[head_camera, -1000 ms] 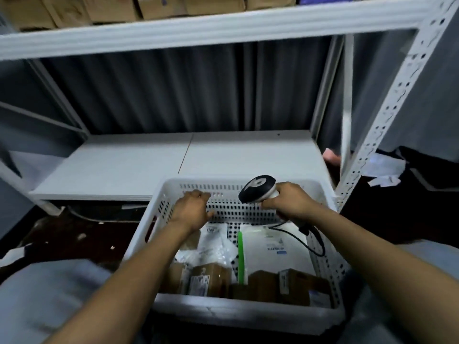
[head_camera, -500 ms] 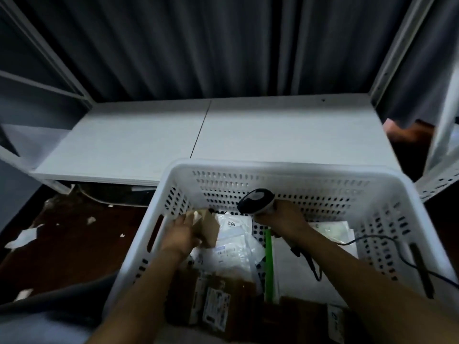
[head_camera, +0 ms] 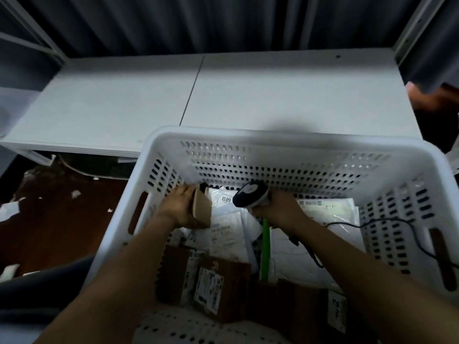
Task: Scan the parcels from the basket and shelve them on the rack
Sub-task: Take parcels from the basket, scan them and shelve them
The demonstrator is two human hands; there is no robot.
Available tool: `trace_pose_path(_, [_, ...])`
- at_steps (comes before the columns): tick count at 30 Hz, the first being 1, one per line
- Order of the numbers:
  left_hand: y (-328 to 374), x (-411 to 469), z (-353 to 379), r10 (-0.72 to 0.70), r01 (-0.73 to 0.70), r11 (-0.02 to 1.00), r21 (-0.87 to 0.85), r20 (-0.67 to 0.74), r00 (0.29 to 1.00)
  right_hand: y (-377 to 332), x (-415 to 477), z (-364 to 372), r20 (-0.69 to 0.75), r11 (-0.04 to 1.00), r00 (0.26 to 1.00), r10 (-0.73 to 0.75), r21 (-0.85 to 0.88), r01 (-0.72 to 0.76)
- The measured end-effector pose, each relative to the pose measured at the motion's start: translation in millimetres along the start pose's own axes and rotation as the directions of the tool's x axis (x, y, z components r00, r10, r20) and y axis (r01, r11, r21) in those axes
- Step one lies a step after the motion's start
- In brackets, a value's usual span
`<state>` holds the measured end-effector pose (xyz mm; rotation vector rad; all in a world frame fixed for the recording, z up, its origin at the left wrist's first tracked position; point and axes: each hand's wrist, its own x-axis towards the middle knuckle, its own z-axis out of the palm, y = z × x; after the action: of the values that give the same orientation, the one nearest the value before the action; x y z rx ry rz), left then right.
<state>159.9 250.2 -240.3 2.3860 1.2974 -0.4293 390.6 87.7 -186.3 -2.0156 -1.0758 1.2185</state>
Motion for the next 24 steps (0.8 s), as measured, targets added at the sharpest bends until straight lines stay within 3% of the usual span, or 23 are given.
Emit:
trace_pose_path(9, [56,-85,-32,0.008,-0.069,0.948,-0.312,-0.193,0.981,-42,-73,-32,-0.085,0.999,0.996,-0.038,0.022,0.040])
trace_pose_path(15, [99,-154,-71,-0.015,-0.172,0.737,-0.654,-0.269,0.963,-68,-143,-66,-0.242,0.973,0.966,-0.091,0.187,0.139])
trace_pose_path(18, [118,-189,-87,0.027,-0.232,0.651,-0.723,-0.283,0.959,-73,-175,-81,-0.329,0.953,0.939,-0.099,0.241,0.185])
trace_pose_path(24, [158,-247,-101,0.095,-0.286,0.588,-0.757,-0.286,0.953,-73,-227,-98,-0.305,0.738,0.950,-0.070,0.625,0.255])
